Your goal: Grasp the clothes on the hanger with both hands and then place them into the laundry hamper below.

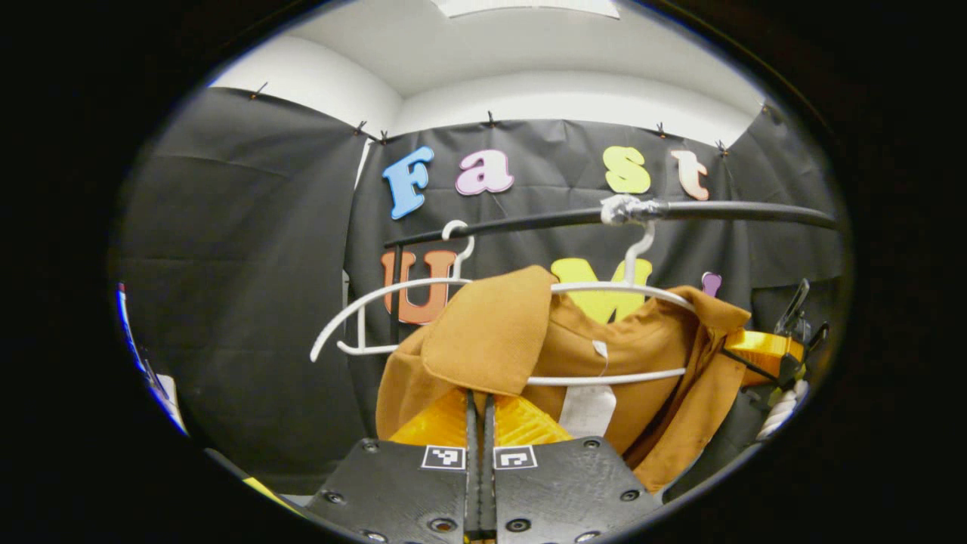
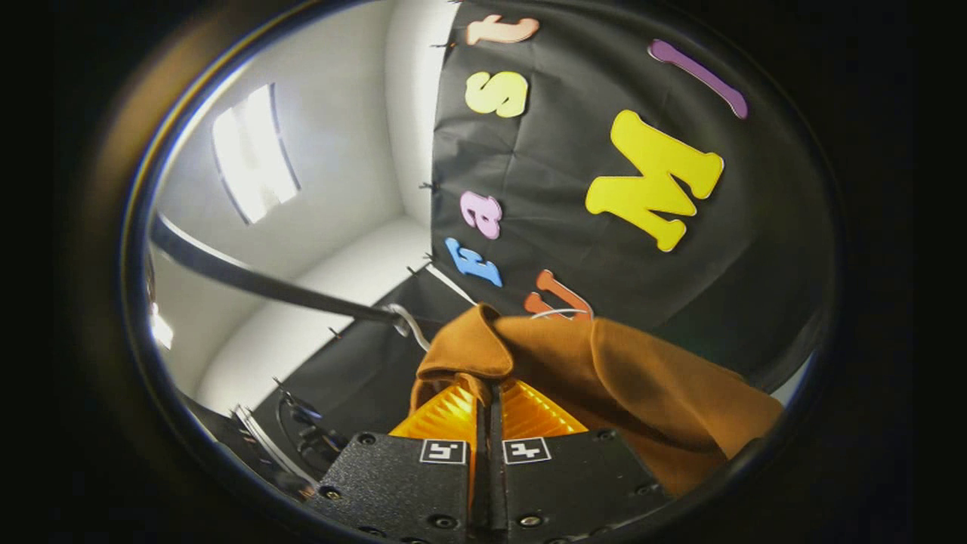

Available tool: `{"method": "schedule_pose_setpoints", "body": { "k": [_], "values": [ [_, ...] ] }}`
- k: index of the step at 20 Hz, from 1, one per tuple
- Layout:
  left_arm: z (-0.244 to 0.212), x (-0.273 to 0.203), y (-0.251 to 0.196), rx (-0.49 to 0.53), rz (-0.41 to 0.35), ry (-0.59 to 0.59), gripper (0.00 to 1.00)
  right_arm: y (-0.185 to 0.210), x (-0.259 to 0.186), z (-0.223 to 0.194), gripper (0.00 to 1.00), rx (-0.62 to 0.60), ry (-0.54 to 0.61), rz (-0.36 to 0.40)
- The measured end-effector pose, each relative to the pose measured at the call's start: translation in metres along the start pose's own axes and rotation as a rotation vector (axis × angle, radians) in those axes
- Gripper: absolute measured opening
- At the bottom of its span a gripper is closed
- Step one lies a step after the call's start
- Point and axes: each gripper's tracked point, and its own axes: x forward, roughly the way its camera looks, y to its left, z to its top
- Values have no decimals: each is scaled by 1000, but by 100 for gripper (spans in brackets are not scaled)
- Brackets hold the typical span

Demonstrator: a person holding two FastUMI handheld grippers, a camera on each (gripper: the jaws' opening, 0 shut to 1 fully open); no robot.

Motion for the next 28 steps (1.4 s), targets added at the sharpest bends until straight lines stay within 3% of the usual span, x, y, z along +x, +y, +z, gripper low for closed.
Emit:
{"method": "schedule_pose_setpoints", "body": {
  "k": [5,7,8,11,14,15,16,22,26,28],
  "values": [
    [23,6,24,20,29,-29,0,0,-3,33,5,76,-103,18],
    [24,10,29,24,25,-27,5,-8,-4,40,5,59,-119,-9],
    [24,11,34,31,27,-21,0,-13,-7,44,5,39,-128,-27],
    [13,16,40,13,21,29,0,-18,-14,58,5,27,-164,-55],
    [3,20,48,3,26,52,0,-40,-22,64,5,-32,-174,-137],
    [0,21,50,1,26,58,5,-45,-23,67,5,-42,-179,-155],
    [-4,23,50,1,24,67,0,-50,-26,69,5,-50,-182,-182],
    [-26,22,52,-14,22,107,0,-81,-35,55,6,-98,-144,-296],
    [-23,28,53,-79,15,111,0,-104,-39,37,6,-161,-84,-399],
    [-12,36,57,-143,7,103,5,-114,-40,28,6,-203,-41,-450]
  ]
}}
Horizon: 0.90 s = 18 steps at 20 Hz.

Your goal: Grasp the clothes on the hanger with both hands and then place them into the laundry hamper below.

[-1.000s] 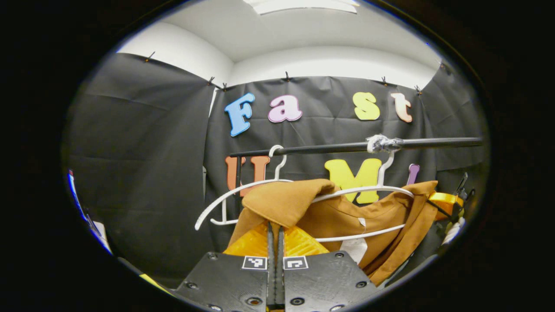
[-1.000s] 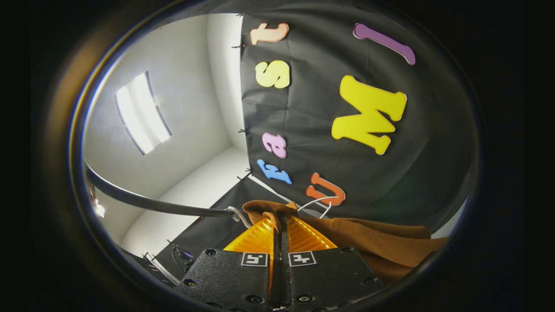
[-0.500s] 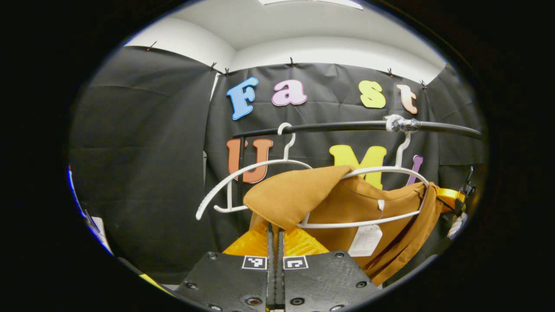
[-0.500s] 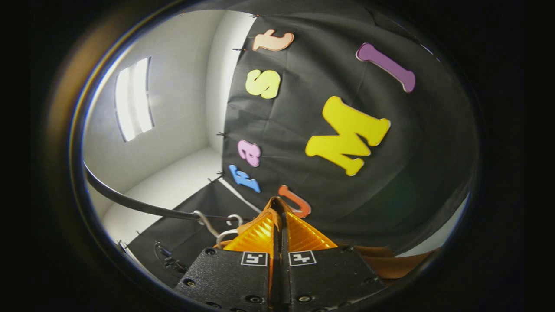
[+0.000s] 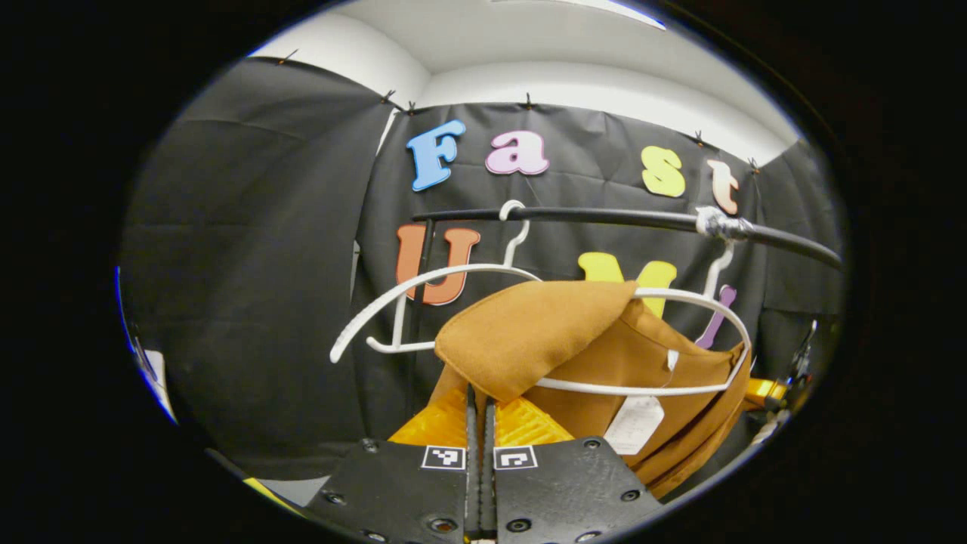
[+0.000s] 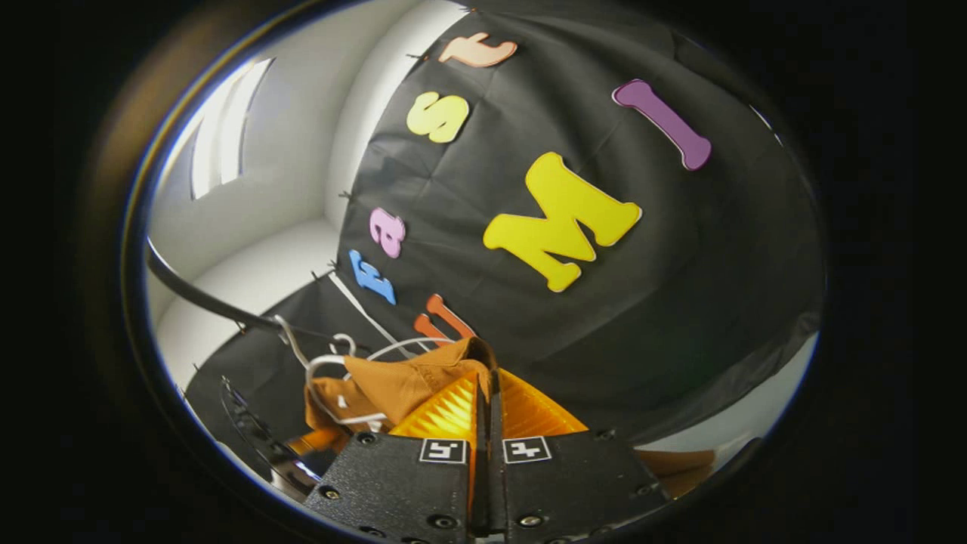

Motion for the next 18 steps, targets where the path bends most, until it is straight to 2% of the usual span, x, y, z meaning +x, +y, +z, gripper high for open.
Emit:
{"method": "schedule_pose_setpoints", "body": {
  "k": [4,6,7,8,9,10,11,13,15,18],
  "values": [
    [29,6,12,-21,-16,-26,5,2,4,-11,6,-120,35,-58],
    [37,4,10,-47,-36,-37,5,-1,7,-14,6,-134,49,-80],
    [46,-1,10,-31,-43,-53,0,-1,9,-15,6,-138,52,-85],
    [53,-5,11,-13,-41,-68,5,-2,8,-13,6,-151,46,-94],
    [61,-7,8,0,-51,-84,5,-1,8,-8,6,-167,34,-98],
    [66,-7,8,12,-46,-92,0,1,7,1,6,-182,11,-95],
    [69,-5,6,21,-54,-93,5,3,6,11,6,-187,-22,-93],
    [69,-5,11,76,-41,-76,5,1,6,25,6,-182,-64,-92],
    [58,-5,12,121,-60,-24,5,-5,9,35,6,-200,-83,-119],
    [40,-9,14,104,-79,49,0,-6,7,56,6,-264,-135,-159]
  ]
}}
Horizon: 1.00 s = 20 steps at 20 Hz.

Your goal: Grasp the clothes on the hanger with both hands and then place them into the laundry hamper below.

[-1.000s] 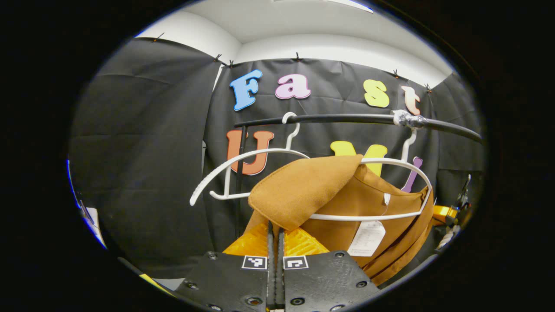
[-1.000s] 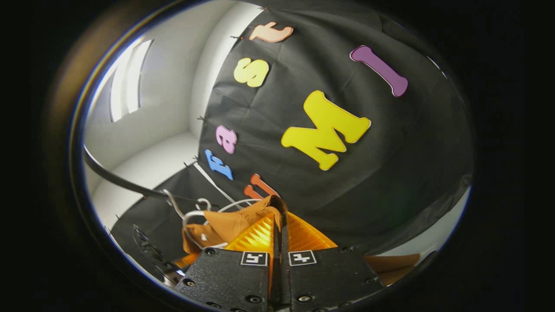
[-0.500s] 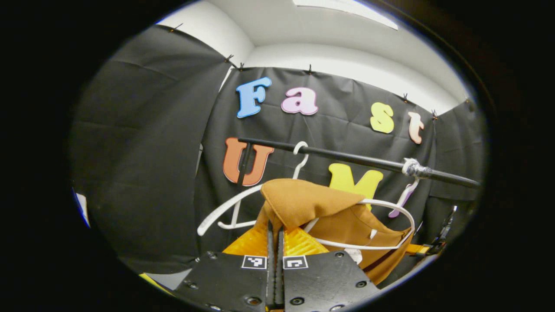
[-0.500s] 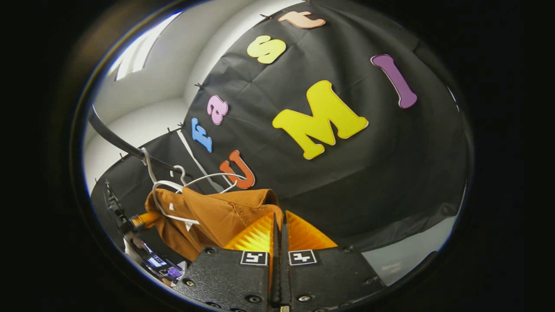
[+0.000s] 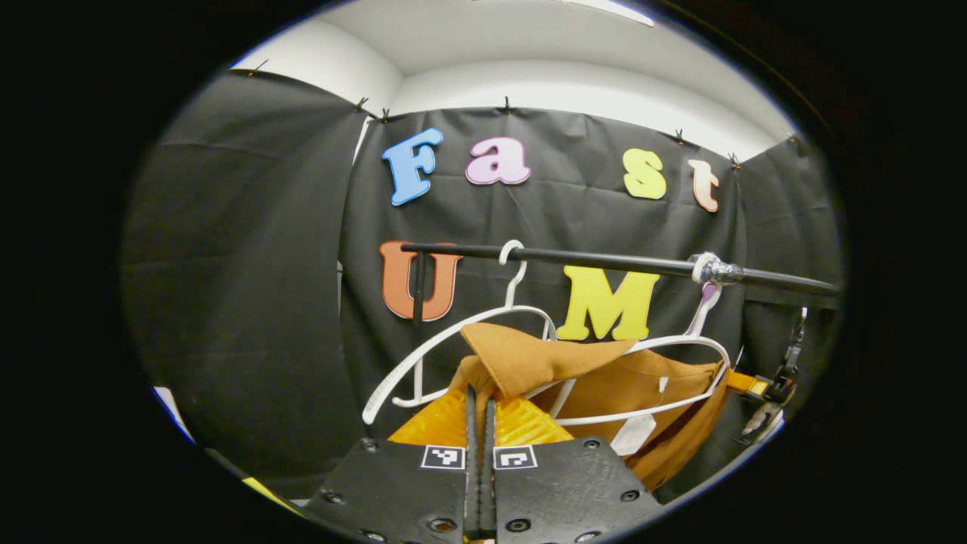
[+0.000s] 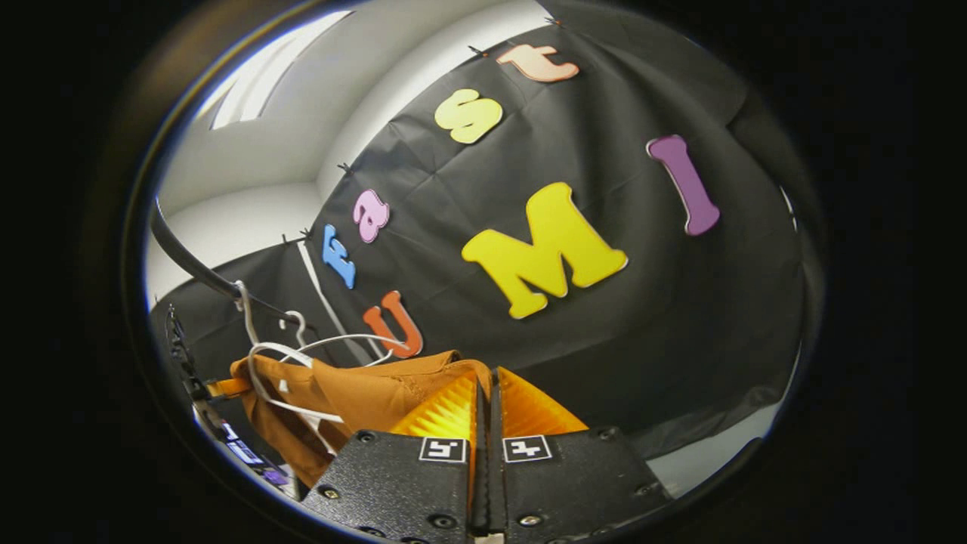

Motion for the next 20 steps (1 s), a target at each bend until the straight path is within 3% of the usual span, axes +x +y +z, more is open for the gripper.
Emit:
{"method": "schedule_pose_setpoints", "body": {
  "k": [2,3,5,7,8,10,12,13,14,16,17,20],
  "values": [
    [-6,-1,-2,26,3,16,5,0,0,18,6,-16,-57,-25],
    [-8,-3,-7,36,-3,25,0,-2,-3,27,6,-26,-84,-37],
    [-10,-9,-21,47,-29,24,5,-4,-13,41,6,-47,-128,-51],
    [-10,-9,-25,42,-40,32,0,-13,-17,42,6,-57,-133,-73],
    [-14,-6,-26,27,-46,46,5,-14,-18,42,6,-48,-137,-74],
    [-28,-4,-25,-6,-48,81,0,-26,-20,28,6,-57,-108,-113],
    [-34,-1,-23,-45,-54,81,5,-27,-18,0,6,-33,-40,-110],
    [-35,-1,-21,-66,-52,82,0,-26,-18,-12,6,-21,-16,-102],
    [-35,1,-22,-83,-52,74,0,-18,-14,-22,6,-1,19,-56],
    [-31,-3,-24,-81,-67,52,5,9,-14,-36,6,129,70,129],
    [-29,-5,-26,-63,-75,43,0,22,-18,-43,6,175,114,226],
    [-27,-8,-28,-24,-78,33,0,24,-18,-51,5,220,163,308]
  ]
}}
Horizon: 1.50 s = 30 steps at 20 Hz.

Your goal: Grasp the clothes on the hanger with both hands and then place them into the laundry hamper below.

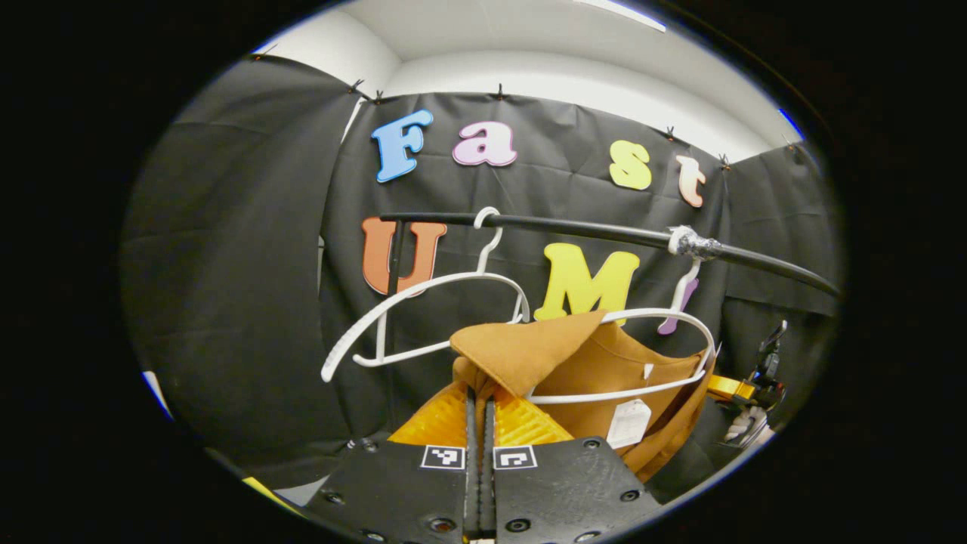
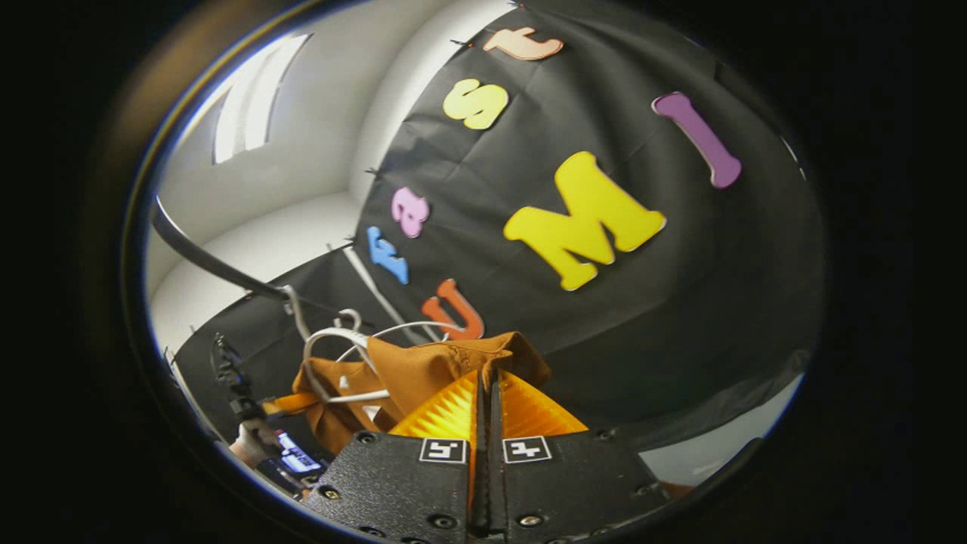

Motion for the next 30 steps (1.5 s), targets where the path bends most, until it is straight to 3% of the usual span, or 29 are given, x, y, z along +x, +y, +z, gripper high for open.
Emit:
{"method": "schedule_pose_setpoints", "body": {
  "k": [2,4,5,6,7,9,10,12,13,16,18,19,22,24,26,27,28,29,30],
  "values": [
    [3,-4,-1,5,-11,-11,0,-12,-6,-3,6,29,20,-25],
    [7,-4,4,17,-15,-17,0,2,-10,-13,10,66,39,44],
    [8,-3,6,20,-21,-11,5,6,-10,-21,13,67,63,64],
    [11,-2,9,20,-23,-10,5,6,-8,-28,31,56,76,69],
    [14,-1,12,16,-26,-14,0,1,-7,-32,35,41,78,55],
    [18,-1,12,7,-40,-24,0,4,-7,-34,52,62,97,82],
    [17,-1,11,2,-38,-21,0,7,-10,-40,54,109,121,100],
    [13,2,7,-4,-46,-15,0,2,-13,-41,53,132,110,102],
    [9,4,3,-9,-54,-13,0,-12,-9,-31,52,150,55,47],
    [-12,2,-3,-7,-46,-8,0,-19,-15,-27,6,237,12,20],
    [-16,9,-5,-37,-47,-6,5,-44,-16,-25,5,164,-15,-91],
    [-17,10,-4,-78,-52,-8,0,-61,-19,-26,5,99,-14,-176],
    [-11,16,3,-230,-69,-23,5,-59,-27,-22,6,49,-9,-239],
    [-9,16,4,-235,-73,-26,0,-53,-26,-25,6,46,17,-196],
    [-4,13,1,-207,-83,-51,5,-25,-29,-21,5,149,-4,-47],
    [5,12,-1,-198,-95,-76,0,-15,-28,-20,6,153,-15,-13],
    [17,7,3,-177,-85,-98,0,-14,-31,-16,5,132,-30,-9],
    [29,4,8,-143,-70,-122,6,-9,-33,-14,5,134,-25,14],
    [42,0,12,-102,-53,-139,0,-8,-32,-8,5,150,-47,24]
  ]
}}
